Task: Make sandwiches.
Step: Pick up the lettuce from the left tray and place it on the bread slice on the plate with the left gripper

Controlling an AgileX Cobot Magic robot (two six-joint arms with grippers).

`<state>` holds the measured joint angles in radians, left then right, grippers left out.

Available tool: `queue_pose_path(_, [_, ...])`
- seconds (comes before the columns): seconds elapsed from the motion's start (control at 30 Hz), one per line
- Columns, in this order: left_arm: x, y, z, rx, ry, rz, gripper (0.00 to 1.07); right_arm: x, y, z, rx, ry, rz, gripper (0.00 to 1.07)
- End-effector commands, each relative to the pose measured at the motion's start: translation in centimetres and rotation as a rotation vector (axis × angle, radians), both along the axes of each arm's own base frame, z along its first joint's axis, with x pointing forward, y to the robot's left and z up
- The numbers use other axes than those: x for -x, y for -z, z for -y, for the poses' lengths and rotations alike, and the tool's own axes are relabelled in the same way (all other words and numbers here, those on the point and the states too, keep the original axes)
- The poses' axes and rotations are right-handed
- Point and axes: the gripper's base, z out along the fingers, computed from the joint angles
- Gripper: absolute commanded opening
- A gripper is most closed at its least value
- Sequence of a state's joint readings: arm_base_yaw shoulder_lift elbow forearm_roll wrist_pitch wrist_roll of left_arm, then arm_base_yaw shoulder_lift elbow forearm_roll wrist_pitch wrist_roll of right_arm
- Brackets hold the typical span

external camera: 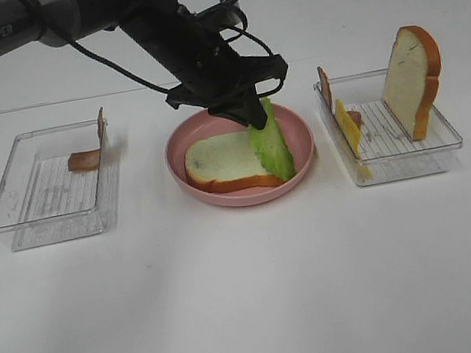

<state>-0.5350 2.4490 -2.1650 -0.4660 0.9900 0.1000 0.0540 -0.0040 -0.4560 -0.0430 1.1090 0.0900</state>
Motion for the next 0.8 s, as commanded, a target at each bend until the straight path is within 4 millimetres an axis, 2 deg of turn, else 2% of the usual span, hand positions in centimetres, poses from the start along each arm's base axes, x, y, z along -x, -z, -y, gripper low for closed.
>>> queue_pose_path(0.03, [-0.3, -0.1, -0.4, -0.04, 0.006, 0.038, 0.0, 0.4, 0.0, 0.0, 0.002, -0.003, 0.038, 0.8])
queue_pose_path(0.5, [-0.8, 0.3, -1.5, -0.178, -0.015, 0.095, 0.0, 0.4, 0.0, 0.0, 0.002, -0.003, 0.038, 0.8])
queue_pose_path(0.8, [-0.8, 0.4, -1.5, -0.183, -0.013, 0.095, 0.0, 0.4, 0.0, 0.0, 0.002, -0.003, 0.038, 0.8])
